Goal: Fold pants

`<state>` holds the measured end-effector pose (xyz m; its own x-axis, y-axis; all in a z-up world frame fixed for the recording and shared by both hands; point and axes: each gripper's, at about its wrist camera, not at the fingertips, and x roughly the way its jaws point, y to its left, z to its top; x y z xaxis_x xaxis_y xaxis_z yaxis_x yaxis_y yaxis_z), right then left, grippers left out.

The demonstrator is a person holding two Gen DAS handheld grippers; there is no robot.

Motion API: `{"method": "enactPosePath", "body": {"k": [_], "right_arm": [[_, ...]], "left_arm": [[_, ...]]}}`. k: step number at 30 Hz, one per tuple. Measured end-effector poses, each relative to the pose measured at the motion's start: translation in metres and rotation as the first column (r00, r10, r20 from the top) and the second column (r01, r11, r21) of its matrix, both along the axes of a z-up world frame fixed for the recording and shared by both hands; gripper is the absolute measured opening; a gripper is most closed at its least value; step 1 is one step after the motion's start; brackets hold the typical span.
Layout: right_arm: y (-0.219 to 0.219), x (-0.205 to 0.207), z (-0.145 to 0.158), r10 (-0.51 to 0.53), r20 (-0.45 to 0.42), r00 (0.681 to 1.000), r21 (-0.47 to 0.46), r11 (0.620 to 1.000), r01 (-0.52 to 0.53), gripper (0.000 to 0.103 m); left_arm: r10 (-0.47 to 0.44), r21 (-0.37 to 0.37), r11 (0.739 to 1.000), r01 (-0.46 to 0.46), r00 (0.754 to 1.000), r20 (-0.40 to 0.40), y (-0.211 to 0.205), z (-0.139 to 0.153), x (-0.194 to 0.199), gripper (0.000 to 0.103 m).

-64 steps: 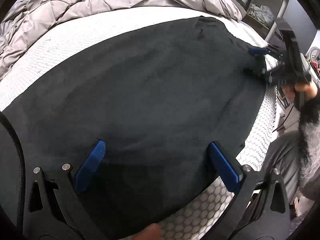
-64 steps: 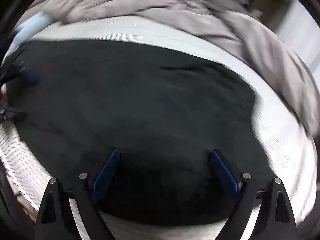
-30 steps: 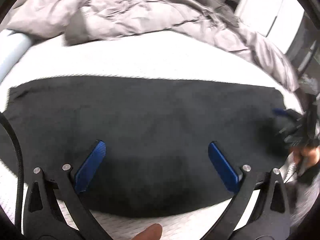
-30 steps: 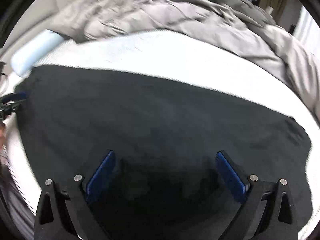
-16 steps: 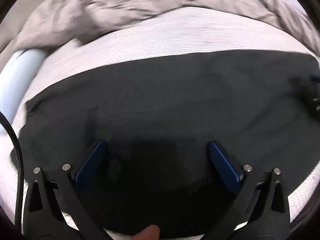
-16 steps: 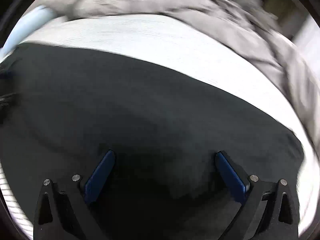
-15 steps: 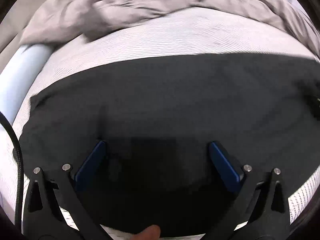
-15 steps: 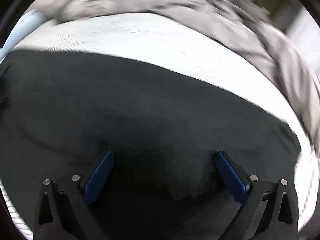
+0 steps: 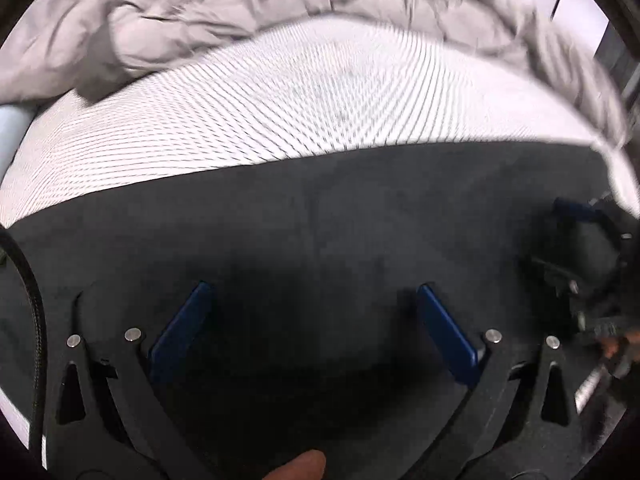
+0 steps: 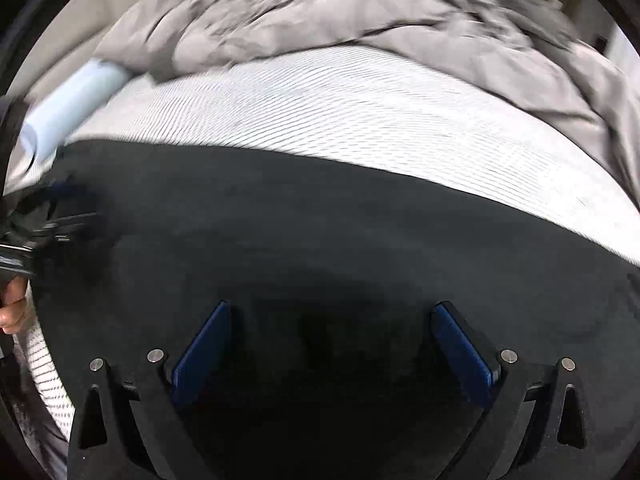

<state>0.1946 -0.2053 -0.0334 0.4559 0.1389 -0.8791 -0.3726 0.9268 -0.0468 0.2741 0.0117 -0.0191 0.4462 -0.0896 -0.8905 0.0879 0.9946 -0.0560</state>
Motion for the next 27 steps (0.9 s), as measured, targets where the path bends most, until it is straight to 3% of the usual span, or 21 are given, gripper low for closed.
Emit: {"method": "enactPosePath", "body": {"k": [1,3,5,7,9,14,16,19,21,23,24,25,26,27], "right_arm": [[0.010,0.000,-0.004,0.017,-0.002,1.000,-0.027,0.999,-0.018,0.102],[0.020,0.002,-0.011,0.056,-0.001,0.998,-0.087,0.995,-0.056,0.102],[0.017,0.000,-0.011,0.075,0.014,0.997,-0.116,0.991,-0.072,0.102],[-0.009,0.002,-0.011,0.033,0.023,0.999,-0.150,0.988,-0.029,0.102],[-0.034,0.004,-0.011,-0.024,0.016,1.000,-0.141,0.990,0.026,0.102],[-0.065,-0.003,-0.011,-0.069,0.024,0.997,-0.117,0.991,0.071,0.102],[-0.066,-0.008,-0.011,-0.061,0.045,0.997,-0.133,0.989,0.067,0.102],[-0.066,-0.009,-0.012,-0.056,0.058,0.997,-0.150,0.987,0.064,0.102],[-0.068,-0.008,-0.011,-0.056,0.051,0.997,-0.143,0.988,0.063,0.102],[-0.070,-0.004,-0.012,-0.056,0.047,0.997,-0.134,0.989,0.062,0.102],[-0.070,-0.004,-0.011,-0.055,0.049,0.997,-0.132,0.989,0.062,0.102],[-0.070,-0.005,-0.011,-0.055,0.053,0.997,-0.133,0.989,0.062,0.102],[-0.070,-0.005,-0.012,-0.053,0.056,0.997,-0.137,0.989,0.061,0.102],[-0.068,-0.009,-0.011,-0.052,0.061,0.997,-0.140,0.988,0.060,0.102]], "left_arm": [[0.013,0.032,0.999,-0.013,1.000,-0.020,-0.004,-0.009,0.009,0.102],[0.031,0.018,0.999,-0.031,0.999,-0.014,0.003,-0.014,0.016,0.103],[0.105,0.035,0.994,-0.106,0.994,0.012,0.025,-0.011,0.014,0.103],[0.167,0.003,0.986,-0.167,0.985,0.042,0.050,-0.009,0.008,0.103],[0.227,0.030,0.973,-0.230,0.971,0.073,0.071,-0.009,-0.001,0.101],[0.189,-0.042,0.982,-0.185,0.971,0.146,0.083,0.015,-0.030,0.101],[0.228,-0.079,0.973,-0.216,0.952,0.206,0.103,0.033,-0.055,0.101],[0.306,-0.040,0.951,-0.306,0.918,0.250,0.135,0.041,-0.080,0.100],[0.351,0.012,0.932,-0.361,0.913,0.206,0.161,0.027,-0.089,0.093],[0.336,0.068,0.935,-0.347,0.932,0.136,0.182,0.006,-0.089,0.072],[0.340,0.090,0.931,-0.353,0.931,0.131,0.189,0.001,-0.090,0.068],[0.376,0.118,0.912,-0.393,0.915,0.146,0.204,-0.003,-0.094,0.063],[0.407,0.112,0.898,-0.426,0.899,0.161,0.214,-0.003,-0.098,0.043],[0.442,0.091,0.883,-0.460,0.882,0.163,0.224,-0.002,-0.103,0.030]]}}
